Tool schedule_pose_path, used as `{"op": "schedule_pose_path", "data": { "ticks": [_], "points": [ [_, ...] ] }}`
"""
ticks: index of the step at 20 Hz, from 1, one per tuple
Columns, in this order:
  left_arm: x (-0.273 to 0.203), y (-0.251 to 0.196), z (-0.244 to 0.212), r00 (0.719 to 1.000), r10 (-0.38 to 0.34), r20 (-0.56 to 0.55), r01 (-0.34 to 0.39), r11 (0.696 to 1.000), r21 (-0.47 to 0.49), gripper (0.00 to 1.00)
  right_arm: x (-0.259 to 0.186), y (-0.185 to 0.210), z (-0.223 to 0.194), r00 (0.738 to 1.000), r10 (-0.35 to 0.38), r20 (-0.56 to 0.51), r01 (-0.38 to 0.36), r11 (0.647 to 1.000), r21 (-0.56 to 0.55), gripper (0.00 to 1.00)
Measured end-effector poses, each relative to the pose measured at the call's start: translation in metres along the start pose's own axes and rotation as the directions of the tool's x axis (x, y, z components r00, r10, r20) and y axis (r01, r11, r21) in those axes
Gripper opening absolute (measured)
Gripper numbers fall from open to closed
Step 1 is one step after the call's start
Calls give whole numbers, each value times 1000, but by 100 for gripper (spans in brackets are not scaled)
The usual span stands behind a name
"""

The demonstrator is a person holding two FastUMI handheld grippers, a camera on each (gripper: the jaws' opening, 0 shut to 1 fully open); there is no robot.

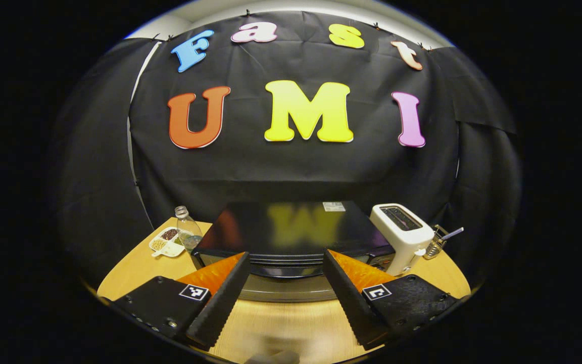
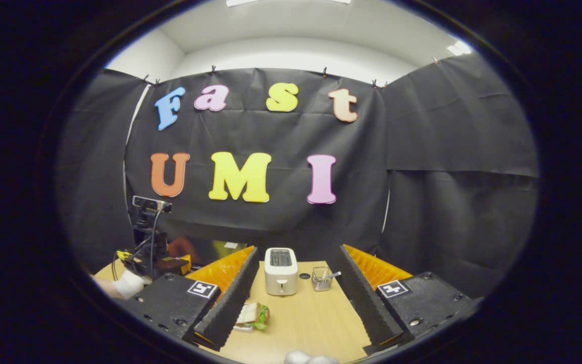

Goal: Open the electric oven with the left hand, put the food in, and close the electric oven.

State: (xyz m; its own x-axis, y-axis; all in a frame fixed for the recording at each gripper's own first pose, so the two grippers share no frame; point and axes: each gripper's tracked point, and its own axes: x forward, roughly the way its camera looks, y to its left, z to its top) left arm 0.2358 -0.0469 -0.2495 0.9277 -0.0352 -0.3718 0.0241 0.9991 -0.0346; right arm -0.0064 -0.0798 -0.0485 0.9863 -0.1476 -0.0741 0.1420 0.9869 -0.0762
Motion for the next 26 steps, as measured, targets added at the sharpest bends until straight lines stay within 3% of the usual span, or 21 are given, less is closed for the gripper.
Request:
{"op": "schedule_pose_path", "data": {
  "ticks": [7, 12, 17, 26],
  "points": [
    [44, -4, -26, 998, 15, -54, -12, 999, 47, 99, 1, -9, -16, 998, -37, -44, 36, 999, -25, 100],
    [31, -2, -31, 997, 21, -75, -18, 999, 40, 98, 0, 2, -9, 1000, 7, -7, -7, 1000, 21, 100],
    [7, -5, -43, 998, 18, -65, -15, 999, 46, 97, -9, 12, 0, 998, 42, 37, -41, 999, -6, 100],
    [-40, -7, -92, 996, 2, -90, 1, 999, 42, 97, -17, 16, -8, 996, 84, 12, -85, 995, 51, 100]
  ]
}}
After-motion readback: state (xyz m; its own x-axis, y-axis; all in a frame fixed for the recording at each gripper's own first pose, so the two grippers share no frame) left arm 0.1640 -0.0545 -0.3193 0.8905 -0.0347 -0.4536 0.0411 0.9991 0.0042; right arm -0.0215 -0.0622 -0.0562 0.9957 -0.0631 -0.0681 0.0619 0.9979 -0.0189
